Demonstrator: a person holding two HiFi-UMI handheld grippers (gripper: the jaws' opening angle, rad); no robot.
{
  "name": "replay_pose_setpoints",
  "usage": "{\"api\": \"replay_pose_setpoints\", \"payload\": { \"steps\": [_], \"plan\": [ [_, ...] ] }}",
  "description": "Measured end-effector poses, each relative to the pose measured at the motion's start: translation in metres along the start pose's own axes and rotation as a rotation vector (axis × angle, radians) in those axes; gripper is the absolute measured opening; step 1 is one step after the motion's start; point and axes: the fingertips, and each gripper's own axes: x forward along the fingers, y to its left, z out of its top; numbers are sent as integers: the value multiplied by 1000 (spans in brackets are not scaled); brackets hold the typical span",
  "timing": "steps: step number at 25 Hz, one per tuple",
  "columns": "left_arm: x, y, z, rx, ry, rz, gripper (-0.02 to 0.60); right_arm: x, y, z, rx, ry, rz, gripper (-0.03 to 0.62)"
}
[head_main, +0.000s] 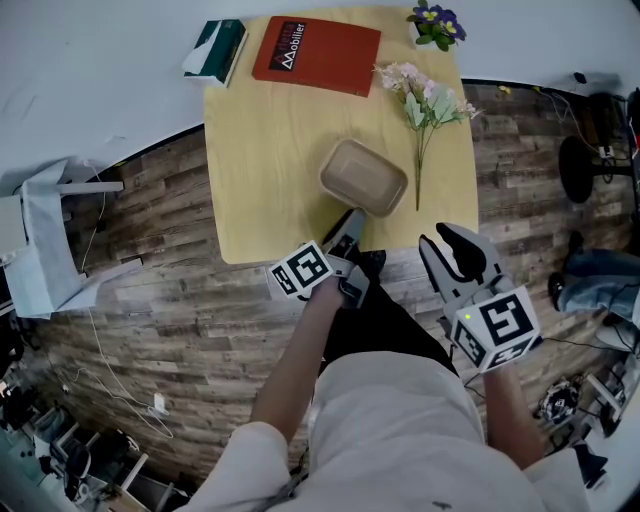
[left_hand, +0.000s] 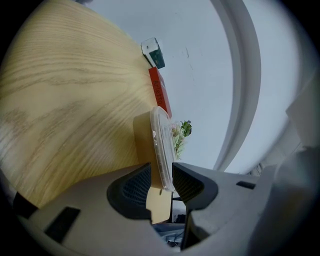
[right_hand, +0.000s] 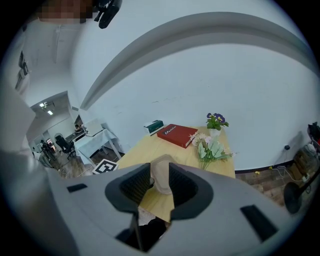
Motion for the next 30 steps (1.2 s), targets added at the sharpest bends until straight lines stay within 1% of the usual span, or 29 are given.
{"api": "replay_pose_setpoints", "payload": {
  "steps": [8, 10, 13, 21, 30],
  "plan": [
    [3, 2, -2, -36, -9, 12, 112, 0, -3, -5, 16, 8, 6, 121],
    [4, 1, -2, -53, -17, 15, 84, 1, -4, -6, 18, 10, 6, 121],
    [4, -1, -2, -70, -26, 8, 63, 2, -4, -7, 22, 10, 9, 120],
    [6, 0, -3, -87, -17, 11, 56, 2, -5, -4, 26, 1, 13, 120],
    [3, -16, 2, -114, -32, -17, 54, -2, -7, -2, 34, -14, 9, 118]
  ]
}}
